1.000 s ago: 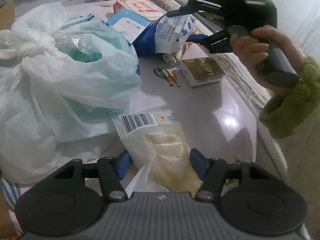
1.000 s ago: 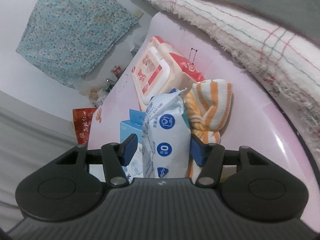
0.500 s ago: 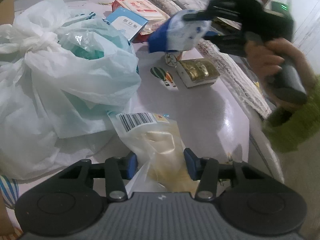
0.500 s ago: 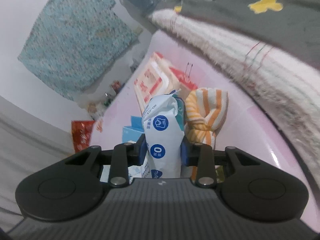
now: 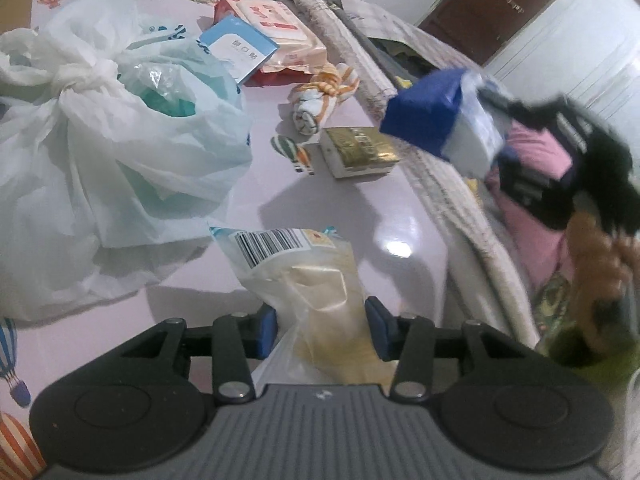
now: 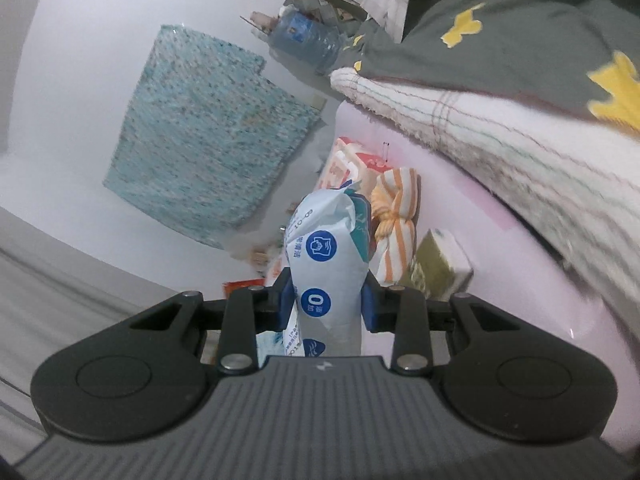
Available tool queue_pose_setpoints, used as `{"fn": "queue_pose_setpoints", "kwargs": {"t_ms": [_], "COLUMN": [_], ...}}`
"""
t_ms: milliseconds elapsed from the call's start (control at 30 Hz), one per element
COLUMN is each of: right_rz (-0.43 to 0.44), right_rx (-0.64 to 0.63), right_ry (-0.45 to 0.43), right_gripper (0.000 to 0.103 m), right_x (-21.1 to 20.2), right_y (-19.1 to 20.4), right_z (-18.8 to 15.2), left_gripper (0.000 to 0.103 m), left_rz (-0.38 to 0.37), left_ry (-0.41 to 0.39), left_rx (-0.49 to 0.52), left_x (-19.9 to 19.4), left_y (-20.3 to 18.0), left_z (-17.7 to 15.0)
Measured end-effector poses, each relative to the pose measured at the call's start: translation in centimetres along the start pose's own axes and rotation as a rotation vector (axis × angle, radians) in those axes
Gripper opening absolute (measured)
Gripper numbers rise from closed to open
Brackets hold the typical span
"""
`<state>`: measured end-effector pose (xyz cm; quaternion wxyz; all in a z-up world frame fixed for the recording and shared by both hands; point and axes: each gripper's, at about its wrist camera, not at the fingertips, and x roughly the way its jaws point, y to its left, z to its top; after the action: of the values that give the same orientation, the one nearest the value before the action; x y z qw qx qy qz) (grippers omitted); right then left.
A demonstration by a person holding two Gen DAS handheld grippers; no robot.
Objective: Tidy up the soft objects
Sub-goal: 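Carry the wet-wipe pack and bread bag to the box with both tools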
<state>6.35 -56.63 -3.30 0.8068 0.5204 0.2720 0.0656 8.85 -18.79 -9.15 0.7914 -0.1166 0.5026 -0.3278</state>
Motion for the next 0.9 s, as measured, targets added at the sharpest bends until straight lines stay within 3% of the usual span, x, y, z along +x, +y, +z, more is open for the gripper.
{"fn": "queue_pose_setpoints", "kwargs": {"t_ms": [267,533,733,900], "right_rz": [0.115,0.266,0.365,0.401], "right_rx": [0.009,-0.075,-0.14,-0.177], "right_ry": [0.008,0.1,0.216,0.354], "right_gripper": [0.032,0.032,0.032,0.032], "right_x": [-2.5,-1.2,2.9,8.1], "right_y": [1.7,7.5,13.8,18.3], "right_z": [-2.0,-4.1,-6.6,-9.8], "left_gripper": [0.046,0.046,0.046,0.046], "left_rz": [-0.118,-0.168,-0.071,0.093], "left_ry": [-0.049,-0.212,-0.374,-0.498], "left_rx": [-0.043,-0.059,-0.086,-0.123], "left_x": [-4.3,-12.6,-19.8,-25.4], "left_y": [-0.8,-0.7,2.2,5.8], "left_z": [-0.1,0.7,0.8,0.4]}}
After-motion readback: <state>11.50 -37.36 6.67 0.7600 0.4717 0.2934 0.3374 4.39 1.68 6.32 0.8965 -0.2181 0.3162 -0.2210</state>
